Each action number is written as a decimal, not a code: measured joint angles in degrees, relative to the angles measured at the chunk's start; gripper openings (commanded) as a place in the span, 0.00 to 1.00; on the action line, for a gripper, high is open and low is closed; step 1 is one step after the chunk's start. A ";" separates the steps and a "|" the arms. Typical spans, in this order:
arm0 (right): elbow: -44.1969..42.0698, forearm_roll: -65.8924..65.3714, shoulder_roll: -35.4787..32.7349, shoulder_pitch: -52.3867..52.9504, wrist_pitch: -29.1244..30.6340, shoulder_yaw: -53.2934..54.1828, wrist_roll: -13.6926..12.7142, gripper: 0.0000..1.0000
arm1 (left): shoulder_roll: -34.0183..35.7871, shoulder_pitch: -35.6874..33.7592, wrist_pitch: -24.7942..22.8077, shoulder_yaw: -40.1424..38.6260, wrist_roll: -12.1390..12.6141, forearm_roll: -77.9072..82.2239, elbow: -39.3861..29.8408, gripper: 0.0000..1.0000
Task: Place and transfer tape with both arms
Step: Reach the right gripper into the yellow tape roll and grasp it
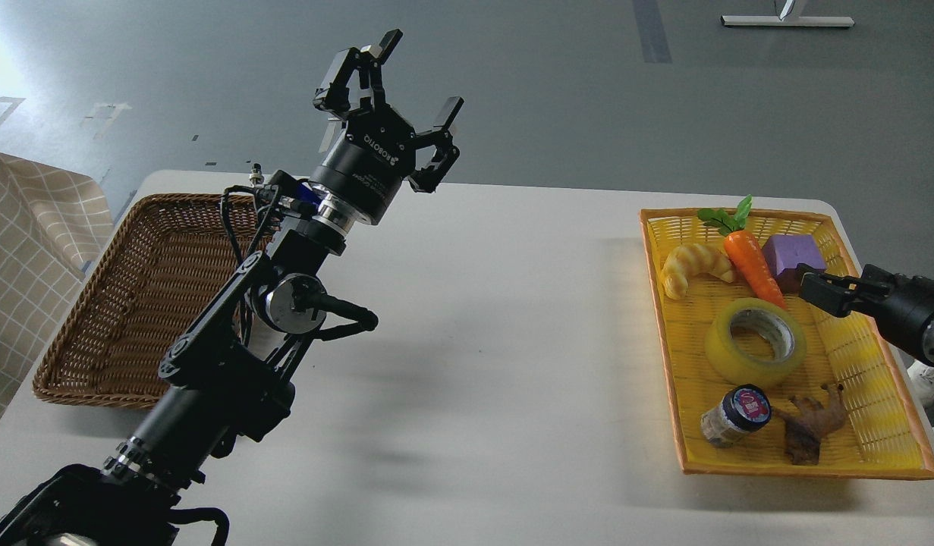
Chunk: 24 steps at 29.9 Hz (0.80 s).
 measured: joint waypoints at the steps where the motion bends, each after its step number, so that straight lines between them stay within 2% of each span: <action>1: -0.07 -0.21 0.55 -0.37 -0.03 -0.01 -0.47 0.97 | -0.02 0.06 0.00 -0.01 0.00 0.00 0.00 0.98; 8: -0.01 -0.97 3.87 -2.31 -0.07 -0.02 -1.97 0.97 | -0.17 0.19 0.09 -0.05 0.00 0.03 -0.66 0.98; 15: 0.09 -1.81 4.33 -2.51 -0.07 -0.02 -2.01 0.90 | -0.09 0.55 0.05 -0.02 0.00 0.02 -0.71 0.98; 24: 0.05 -4.88 4.83 -4.16 -0.06 -1.37 -2.13 0.90 | -0.23 0.63 0.00 -0.05 0.00 0.00 -0.71 0.98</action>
